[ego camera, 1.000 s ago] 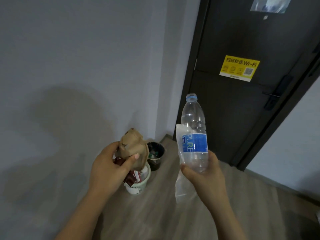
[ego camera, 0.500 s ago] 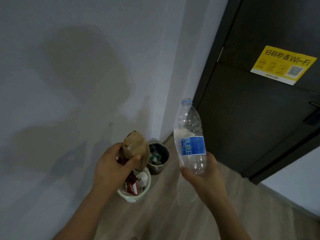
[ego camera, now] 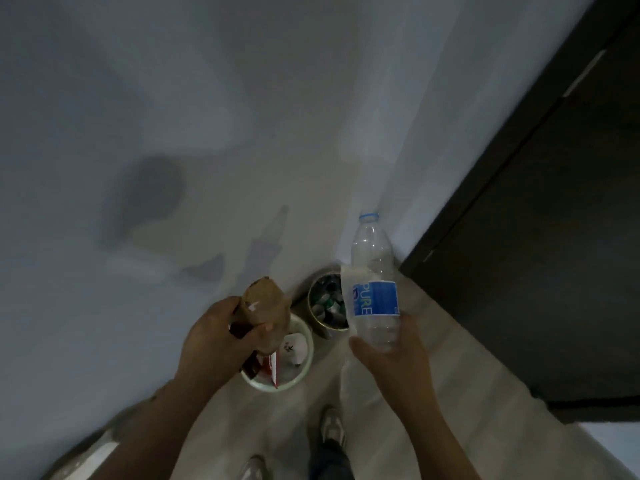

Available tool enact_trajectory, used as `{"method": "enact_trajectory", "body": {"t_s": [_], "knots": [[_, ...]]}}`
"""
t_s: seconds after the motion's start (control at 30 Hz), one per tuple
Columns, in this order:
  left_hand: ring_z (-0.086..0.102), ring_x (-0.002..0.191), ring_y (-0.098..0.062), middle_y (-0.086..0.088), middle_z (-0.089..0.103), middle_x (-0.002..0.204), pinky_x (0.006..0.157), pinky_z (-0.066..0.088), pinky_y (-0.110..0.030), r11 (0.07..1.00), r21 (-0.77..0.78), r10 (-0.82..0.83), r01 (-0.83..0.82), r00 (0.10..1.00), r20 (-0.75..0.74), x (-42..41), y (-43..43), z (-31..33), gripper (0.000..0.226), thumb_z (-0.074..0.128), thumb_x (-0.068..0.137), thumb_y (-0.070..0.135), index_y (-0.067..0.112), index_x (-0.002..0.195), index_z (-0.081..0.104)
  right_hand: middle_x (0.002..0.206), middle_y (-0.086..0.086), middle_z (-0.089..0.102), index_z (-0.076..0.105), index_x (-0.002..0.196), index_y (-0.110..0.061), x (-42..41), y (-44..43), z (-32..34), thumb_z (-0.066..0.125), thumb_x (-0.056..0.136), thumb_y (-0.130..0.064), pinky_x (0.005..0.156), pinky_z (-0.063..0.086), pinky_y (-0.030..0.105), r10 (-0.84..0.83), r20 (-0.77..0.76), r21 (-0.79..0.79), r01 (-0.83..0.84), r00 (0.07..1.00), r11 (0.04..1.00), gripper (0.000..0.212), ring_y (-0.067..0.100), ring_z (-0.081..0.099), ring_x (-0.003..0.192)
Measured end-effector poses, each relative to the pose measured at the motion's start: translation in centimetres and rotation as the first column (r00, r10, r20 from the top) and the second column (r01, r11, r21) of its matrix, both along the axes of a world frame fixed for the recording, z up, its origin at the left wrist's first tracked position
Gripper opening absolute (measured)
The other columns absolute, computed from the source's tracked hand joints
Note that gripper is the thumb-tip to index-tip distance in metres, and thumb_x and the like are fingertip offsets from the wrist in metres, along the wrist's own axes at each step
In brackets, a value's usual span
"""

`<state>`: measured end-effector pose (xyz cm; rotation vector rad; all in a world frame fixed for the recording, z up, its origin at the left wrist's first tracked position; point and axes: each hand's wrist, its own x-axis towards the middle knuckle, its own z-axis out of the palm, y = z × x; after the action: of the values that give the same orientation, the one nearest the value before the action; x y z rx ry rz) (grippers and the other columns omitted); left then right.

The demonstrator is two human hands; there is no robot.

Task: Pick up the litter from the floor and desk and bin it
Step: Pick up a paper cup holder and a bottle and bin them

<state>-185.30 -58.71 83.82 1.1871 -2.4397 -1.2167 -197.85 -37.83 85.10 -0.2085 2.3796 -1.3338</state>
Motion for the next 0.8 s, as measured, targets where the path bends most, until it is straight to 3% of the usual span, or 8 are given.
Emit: {"method": "enact_trajectory", "body": {"t_s": [0.17,0.3,0.43,0.53,0.67,0.8], "knots": [[0.056,0.084,-0.017,0.005,0.061,0.098,0.07,0.04,-0.029,0.986,-0.002,0.164,-0.165,0.978,0.129,-2.0,0.6,-3.1,0.04,0.076,0.074,0.036,0.024,0.109,0.06,0.094,-0.014,0.057,0.046,0.124,-0.024,-6.5,-2.9,-3.9,0.082,0.069,-0.021,0.067,0.05,0.019,0.142,0.091,0.01,-0.143,0.986,0.99,0.066,0.004,0.06,0.083],[0.061,0.079,-0.015,0.008,0.062,0.093,0.067,0.049,-0.032,0.967,0.043,0.238,-0.252,0.949,0.208,-2.8,0.2,-6.4,0.037,0.075,0.074,0.042,0.03,0.105,0.06,0.097,-0.017,0.055,0.039,0.118,-0.033,-9.5,-5.2,-7.5,0.08,0.074,-0.02,0.061,0.046,0.013,0.225,0.155,-0.031,-0.223,0.962,0.974,0.062,-0.001,0.059,0.086],[0.063,0.07,-0.011,0.009,0.065,0.08,0.062,0.052,-0.032,0.957,0.089,0.243,-0.277,0.928,0.282,-2.7,-1.1,-10.3,0.034,0.075,0.072,0.045,0.03,0.098,0.059,0.096,-0.015,0.057,0.041,0.114,-0.031,-10.2,-7.8,-11.7,0.081,0.074,-0.022,0.056,0.046,0.009,0.19,0.181,-0.021,-0.19,0.965,0.982,0.058,-0.003,0.059,0.081],[0.057,0.073,-0.01,0.009,0.061,0.085,0.059,0.04,-0.026,0.949,0.095,0.255,-0.299,0.912,0.321,-2.9,-1.9,-13.6,0.032,0.076,0.072,0.041,0.03,0.095,0.057,0.097,-0.013,0.059,0.042,0.114,-0.03,-10.3,-9.9,-16.0,0.082,0.072,-0.023,0.062,0.044,0.012,0.191,0.201,0.007,-0.196,0.961,0.98,0.058,0.0,0.06,0.083],[0.055,0.067,-0.005,0.012,0.057,0.076,0.054,0.037,-0.021,0.945,0.141,0.229,-0.297,0.902,0.365,-3.3,-3.0,-18.5,0.027,0.075,0.076,0.038,0.033,0.088,0.051,0.101,-0.012,0.06,0.041,0.119,-0.031,-9.8,-11.9,-23.4,0.082,0.07,-0.028,0.068,0.049,0.019,0.17,0.272,0.048,-0.19,0.947,0.981,0.064,0.005,0.062,0.089],[0.052,0.068,-0.002,0.013,0.055,0.079,0.054,0.035,-0.018,0.941,0.166,0.212,-0.296,0.895,0.393,-3.8,-4.3,-23.9,0.026,0.073,0.079,0.033,0.031,0.091,0.05,0.101,-0.017,0.056,0.038,0.124,-0.034,-8.8,-13.1,-30.3,0.081,0.072,-0.028,0.064,0.045,0.012,0.148,0.303,0.078,-0.179,0.941,0.981,0.068,0.002,0.06,0.09]]}}
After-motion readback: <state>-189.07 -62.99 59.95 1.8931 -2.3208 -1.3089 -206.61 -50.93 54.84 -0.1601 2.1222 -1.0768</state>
